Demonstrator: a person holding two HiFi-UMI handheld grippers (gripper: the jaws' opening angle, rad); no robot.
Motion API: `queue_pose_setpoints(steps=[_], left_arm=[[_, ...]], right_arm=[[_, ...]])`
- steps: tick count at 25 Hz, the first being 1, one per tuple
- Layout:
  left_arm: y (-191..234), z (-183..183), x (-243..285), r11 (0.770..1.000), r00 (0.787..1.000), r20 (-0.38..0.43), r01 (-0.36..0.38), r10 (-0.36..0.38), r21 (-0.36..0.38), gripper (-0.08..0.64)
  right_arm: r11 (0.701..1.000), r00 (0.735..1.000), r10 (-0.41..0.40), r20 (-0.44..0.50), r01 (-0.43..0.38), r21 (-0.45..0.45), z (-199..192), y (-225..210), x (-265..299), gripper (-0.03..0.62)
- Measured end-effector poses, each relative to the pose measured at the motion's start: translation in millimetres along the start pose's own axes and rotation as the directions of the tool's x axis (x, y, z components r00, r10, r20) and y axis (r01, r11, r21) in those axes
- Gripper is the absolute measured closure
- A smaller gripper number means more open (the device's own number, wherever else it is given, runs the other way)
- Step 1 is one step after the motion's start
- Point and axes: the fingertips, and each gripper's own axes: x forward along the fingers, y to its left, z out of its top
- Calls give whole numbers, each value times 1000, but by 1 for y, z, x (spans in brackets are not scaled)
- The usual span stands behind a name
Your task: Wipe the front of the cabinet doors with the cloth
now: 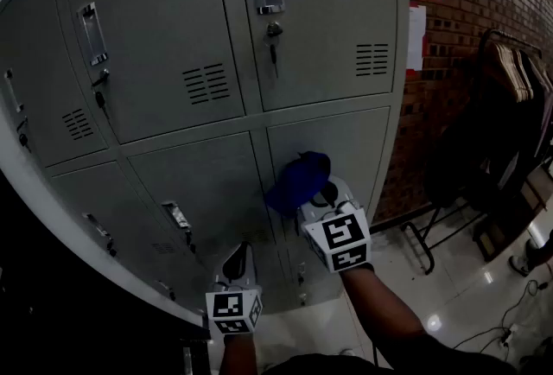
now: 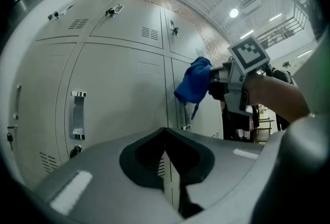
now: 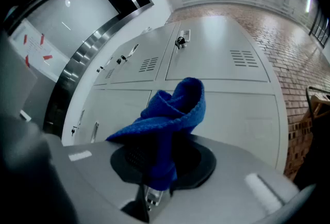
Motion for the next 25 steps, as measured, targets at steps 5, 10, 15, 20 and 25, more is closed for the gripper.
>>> queue_pose_setpoints(steps=[5, 10, 15, 20, 25], left_arm=[[3, -2, -4, 1000, 1000, -7, 3, -3, -3, 543], [9, -3, -2, 1000, 1000, -5, -3, 3, -2, 543], [10, -8, -2, 1000, 1000, -18, -6, 6, -10, 543], [12, -1, 1, 1000, 1000, 2, -14, 14, -10, 543], [12, 0, 2, 1000, 1000, 9, -26, 26, -15, 543]], right_arm=[[999, 999, 18, 50, -16, -42, 41, -1, 19, 518], [998, 998, 37, 45, -35, -60, 54, -1, 36, 517], [998, 999, 25, 43, -22, -62, 51, 0, 36, 515], [999, 998, 33, 49, -31, -45, 54, -2, 38, 517], [999, 998, 20, 55, -19, -26, 53, -18, 33, 518]])
